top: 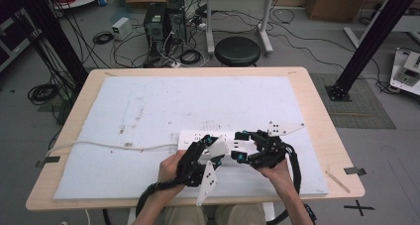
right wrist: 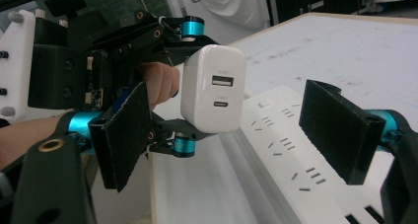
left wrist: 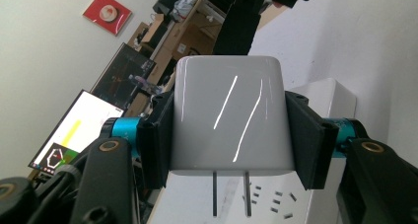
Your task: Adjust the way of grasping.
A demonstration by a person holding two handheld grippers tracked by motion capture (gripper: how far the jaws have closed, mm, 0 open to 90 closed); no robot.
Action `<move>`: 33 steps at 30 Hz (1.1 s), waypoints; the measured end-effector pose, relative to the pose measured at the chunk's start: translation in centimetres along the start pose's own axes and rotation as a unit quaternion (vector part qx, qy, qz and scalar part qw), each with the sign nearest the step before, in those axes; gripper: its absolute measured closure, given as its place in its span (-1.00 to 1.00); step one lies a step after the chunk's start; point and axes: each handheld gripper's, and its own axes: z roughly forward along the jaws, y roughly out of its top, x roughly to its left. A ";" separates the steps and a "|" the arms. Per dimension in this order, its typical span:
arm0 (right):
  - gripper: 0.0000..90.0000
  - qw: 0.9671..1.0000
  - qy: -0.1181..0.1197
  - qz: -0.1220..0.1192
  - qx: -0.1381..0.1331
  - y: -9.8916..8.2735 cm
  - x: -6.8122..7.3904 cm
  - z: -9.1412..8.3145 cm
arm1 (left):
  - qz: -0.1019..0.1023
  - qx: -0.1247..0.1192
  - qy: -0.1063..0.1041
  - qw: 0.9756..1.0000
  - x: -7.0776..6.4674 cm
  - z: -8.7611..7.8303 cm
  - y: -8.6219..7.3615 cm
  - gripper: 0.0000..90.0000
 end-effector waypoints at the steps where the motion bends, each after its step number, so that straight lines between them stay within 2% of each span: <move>1: -0.54 1.000 0.000 0.000 0.000 0.0 0.0 0.0 | 0.000 0.000 0.000 1.000 0.0 0.0 0.0 -0.05; 3: -0.54 1.000 0.016 0.006 -0.001 0.0 -0.1 0.3 | 0.009 -0.002 0.005 1.000 -0.1 0.0 0.2 -0.06; 11: -0.54 0.999 0.042 0.020 0.005 0.0 -0.2 1.3 | 0.036 -0.010 0.015 0.999 -0.9 0.2 0.5 -0.06; 18: -0.43 0.998 0.060 0.019 0.001 0.0 -0.3 1.8 | 0.041 -0.018 0.021 0.999 -1.2 0.2 0.8 -0.06; 21: -0.40 0.998 0.063 0.020 0.003 0.0 -0.4 1.9 | 0.042 -0.022 0.022 0.999 -1.2 0.2 0.9 -0.05; 22: -0.30 0.998 0.065 0.016 0.003 0.1 -0.4 1.9 | 0.041 -0.024 0.023 0.999 -1.2 0.2 0.9 -0.06; 29: -0.24 0.997 0.071 0.020 0.007 0.1 -0.5 1.9 | 0.040 -0.031 0.023 0.998 -1.3 0.3 1.0 -0.06; 33: -0.20 0.998 0.067 0.018 0.002 0.0 -0.5 1.9 | 0.052 -0.032 0.026 0.998 -1.4 0.2 1.1 -0.06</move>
